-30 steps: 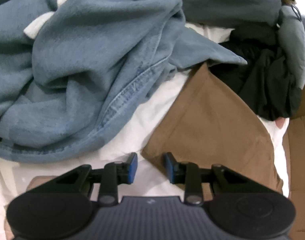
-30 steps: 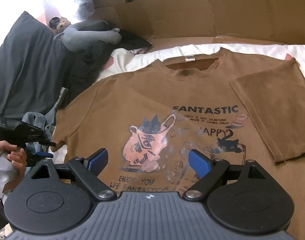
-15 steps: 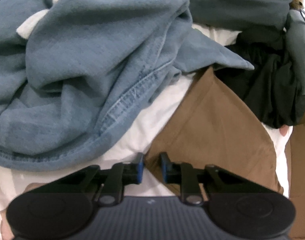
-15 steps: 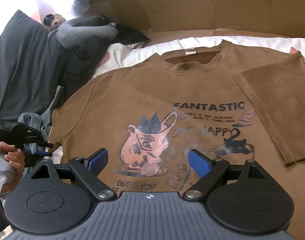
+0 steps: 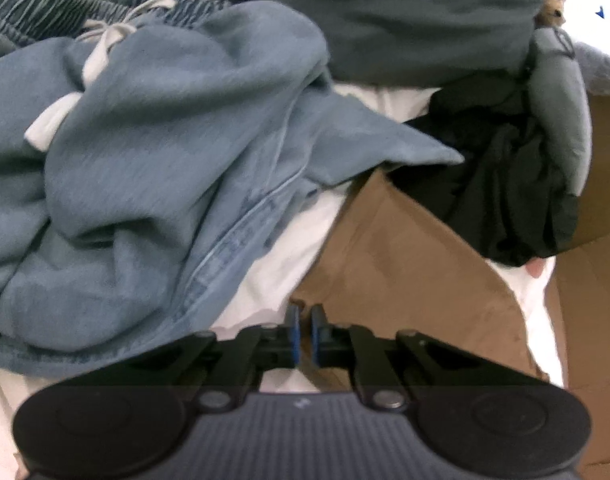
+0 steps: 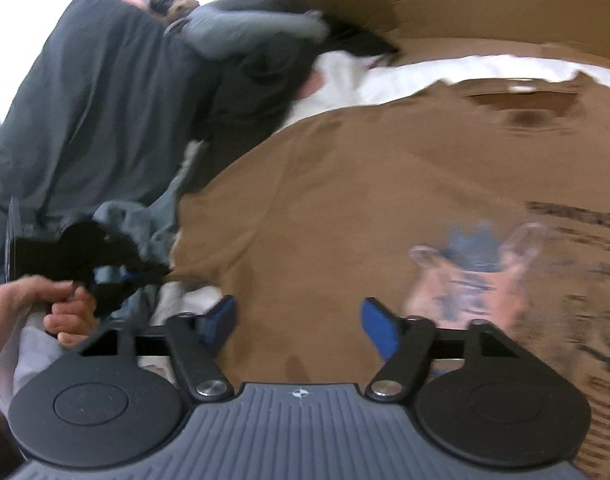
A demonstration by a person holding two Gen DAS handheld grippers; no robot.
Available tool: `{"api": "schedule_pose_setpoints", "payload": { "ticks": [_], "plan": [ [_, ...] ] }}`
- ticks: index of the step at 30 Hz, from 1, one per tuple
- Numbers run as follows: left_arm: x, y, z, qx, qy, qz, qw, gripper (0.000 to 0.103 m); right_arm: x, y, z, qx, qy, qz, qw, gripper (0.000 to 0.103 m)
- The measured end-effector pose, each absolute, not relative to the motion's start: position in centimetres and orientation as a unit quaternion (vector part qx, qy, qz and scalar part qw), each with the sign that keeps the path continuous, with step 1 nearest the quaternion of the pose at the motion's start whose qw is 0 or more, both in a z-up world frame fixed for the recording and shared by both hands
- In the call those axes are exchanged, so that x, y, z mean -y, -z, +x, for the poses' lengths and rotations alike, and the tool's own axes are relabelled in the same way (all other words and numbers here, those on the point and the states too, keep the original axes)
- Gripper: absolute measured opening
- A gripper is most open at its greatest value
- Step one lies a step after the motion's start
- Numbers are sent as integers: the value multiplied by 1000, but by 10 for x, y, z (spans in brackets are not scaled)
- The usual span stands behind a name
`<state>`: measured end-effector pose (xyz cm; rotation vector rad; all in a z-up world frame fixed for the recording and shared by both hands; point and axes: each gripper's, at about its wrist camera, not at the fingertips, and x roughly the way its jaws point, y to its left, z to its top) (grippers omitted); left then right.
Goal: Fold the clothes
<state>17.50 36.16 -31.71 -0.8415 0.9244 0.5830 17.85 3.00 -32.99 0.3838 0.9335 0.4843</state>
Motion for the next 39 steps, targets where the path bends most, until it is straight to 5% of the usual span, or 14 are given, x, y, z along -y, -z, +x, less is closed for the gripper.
{"api": "schedule_pose_setpoints", "payload": {
  "ticks": [2, 4, 17, 39],
  "plan": [
    [-363, 315, 175, -421, -265, -394, 773, 5, -44, 333, 184, -448, -241, 180, 842, 28],
    [-364, 313, 174, -418, -262, -400, 773, 5, -56, 335, 189, -453, -249, 181, 837, 20],
    [-361, 296, 178, -389, -217, -416, 793, 4, -99, 373, 229, -491, -263, 258, 789, 2],
    [-292, 279, 177, -427, -74, -427, 793, 4, -108, 402, 235, -508, -245, 274, 779, 6]
  ]
}}
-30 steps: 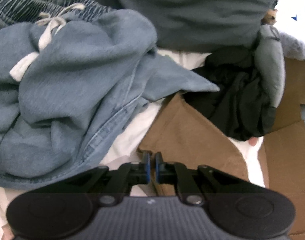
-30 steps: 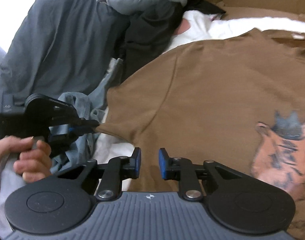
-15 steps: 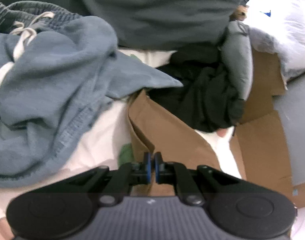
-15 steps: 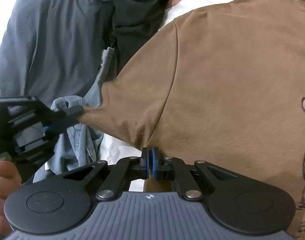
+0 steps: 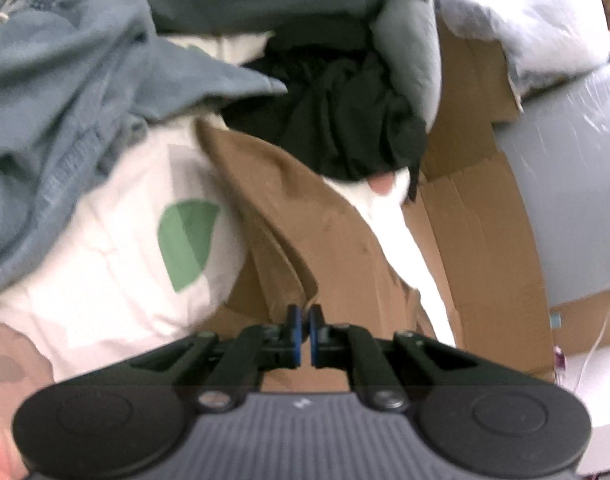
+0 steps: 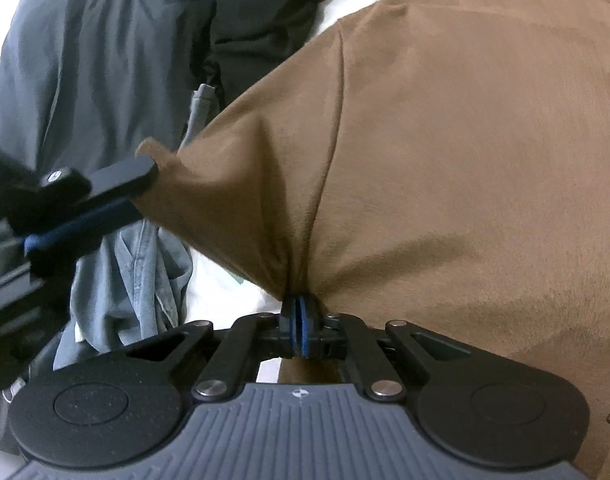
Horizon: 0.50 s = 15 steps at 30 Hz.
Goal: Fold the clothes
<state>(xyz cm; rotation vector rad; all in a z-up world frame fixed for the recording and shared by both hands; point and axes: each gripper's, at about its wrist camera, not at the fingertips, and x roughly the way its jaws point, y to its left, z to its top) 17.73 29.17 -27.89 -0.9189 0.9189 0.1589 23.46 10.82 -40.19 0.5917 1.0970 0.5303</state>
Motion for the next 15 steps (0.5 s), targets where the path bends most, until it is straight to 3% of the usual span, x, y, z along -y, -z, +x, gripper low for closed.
{"api": "schedule_pose_setpoints", "payload": {
  "ticks": [15],
  "plan": [
    [-271, 291, 179, -468, -41, -391, 791, 4, -95, 415, 234, -508, -243, 325, 760, 6]
  ]
}}
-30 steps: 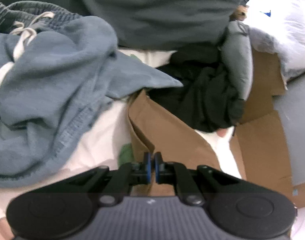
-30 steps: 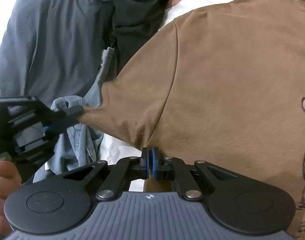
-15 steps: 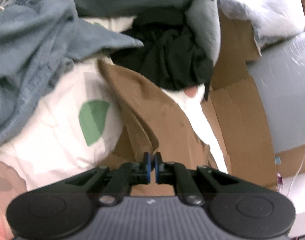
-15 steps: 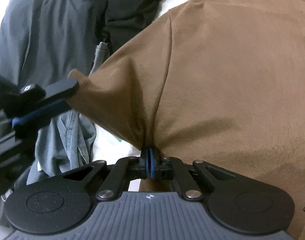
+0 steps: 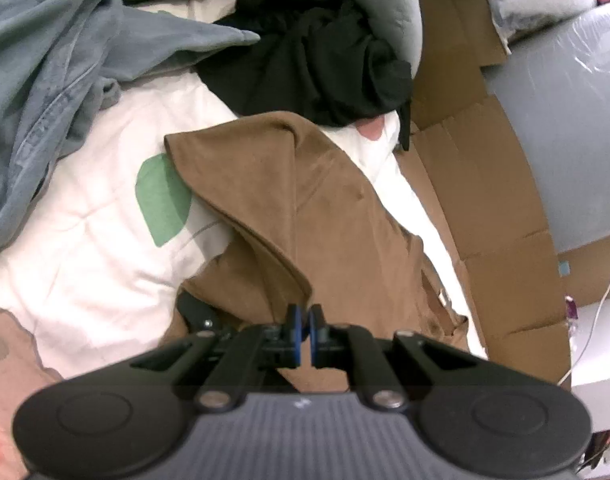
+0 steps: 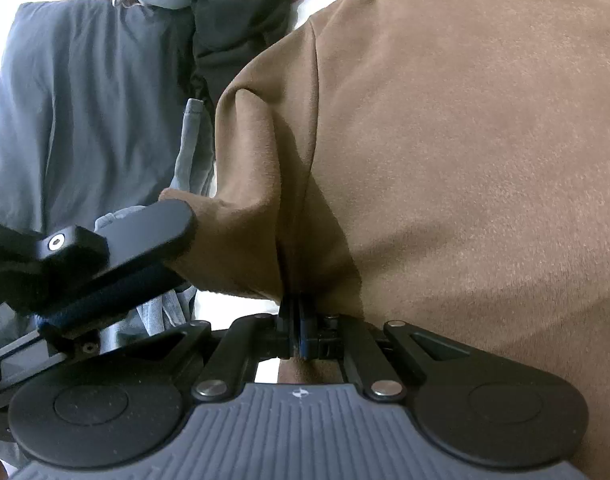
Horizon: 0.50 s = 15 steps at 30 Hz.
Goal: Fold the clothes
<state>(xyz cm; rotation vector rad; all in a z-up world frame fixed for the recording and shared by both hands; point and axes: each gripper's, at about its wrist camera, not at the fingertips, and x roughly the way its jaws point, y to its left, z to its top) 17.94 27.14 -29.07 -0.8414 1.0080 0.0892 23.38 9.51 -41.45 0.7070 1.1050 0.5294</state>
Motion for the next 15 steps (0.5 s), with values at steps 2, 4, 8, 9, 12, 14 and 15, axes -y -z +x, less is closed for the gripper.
{"api": "schedule_pose_setpoints", "payload": {
  "ticks": [2, 4, 8, 9, 12, 14, 15],
  "plan": [
    [-271, 292, 180, -473, -38, -383, 793, 4, -94, 413, 233, -510, -243, 325, 759, 6],
    [-271, 291, 180, -471, -35, -373, 799, 4, -92, 408, 232, -513, -243, 324, 757, 11],
    [-268, 285, 181, -469, -25, -357, 808, 4, -79, 391, 215, -502, -248, 323, 763, 52],
    [-267, 285, 182, -470, -25, -353, 809, 4, -73, 388, 211, -497, -244, 324, 767, 55],
    [-265, 285, 181, -475, -26, -346, 809, 4, -52, 381, 197, -489, -223, 333, 775, 57],
    [-262, 287, 181, -479, -26, -340, 809, 4, -36, 379, 189, -488, -202, 342, 777, 57],
    [-260, 288, 180, -482, -26, -337, 808, 4, -28, 377, 185, -486, -191, 344, 780, 57]
  ]
}}
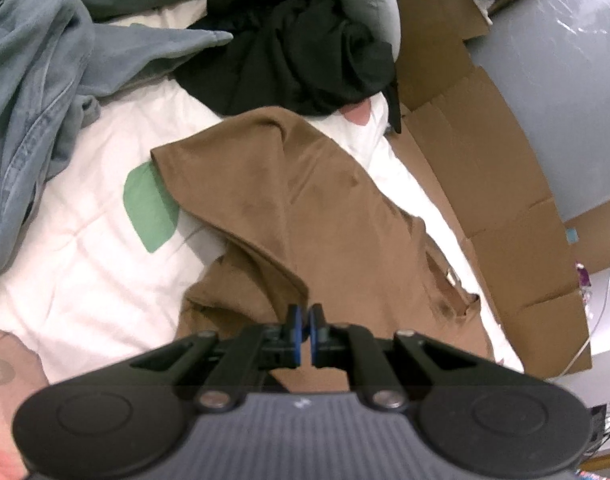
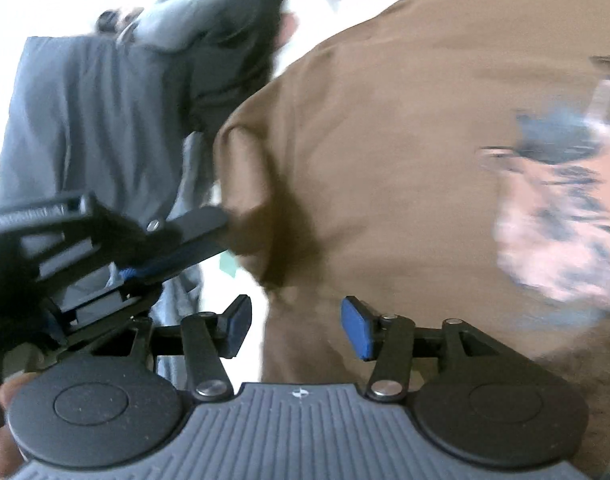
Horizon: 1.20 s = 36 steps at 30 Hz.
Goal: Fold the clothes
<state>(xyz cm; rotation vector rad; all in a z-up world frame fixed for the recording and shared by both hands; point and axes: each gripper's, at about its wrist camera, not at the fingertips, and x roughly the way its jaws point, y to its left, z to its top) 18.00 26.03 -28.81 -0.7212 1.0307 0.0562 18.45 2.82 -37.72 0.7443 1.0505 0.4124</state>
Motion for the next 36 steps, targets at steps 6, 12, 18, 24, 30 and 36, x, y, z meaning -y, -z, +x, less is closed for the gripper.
{"api": "schedule_pose_setpoints", "payload": {
  "ticks": [6, 12, 18, 24, 30, 36],
  "plan": [
    [-251, 303, 178, -497, -30, -324, 805, 4, 7, 370, 160, -488, -134, 352, 787, 57],
    [-239, 313, 176, -510, -28, -295, 808, 4, 18, 365, 139, -481, -105, 329, 806, 57],
    [-222, 333, 179, -536, -29, -237, 810, 5, 29, 367, 120, -486, -87, 338, 801, 57],
    [-219, 325, 176, -548, -27, -195, 813, 16, 32, 367, 114, -492, -81, 335, 800, 57],
    [-241, 306, 162, -538, -30, -243, 807, 36, 35, 369, 113, -492, -75, 339, 798, 57],
    [-272, 282, 169, -492, -74, -256, 829, 36, 27, 368, 113, -496, -94, 326, 799, 57]
  ]
}}
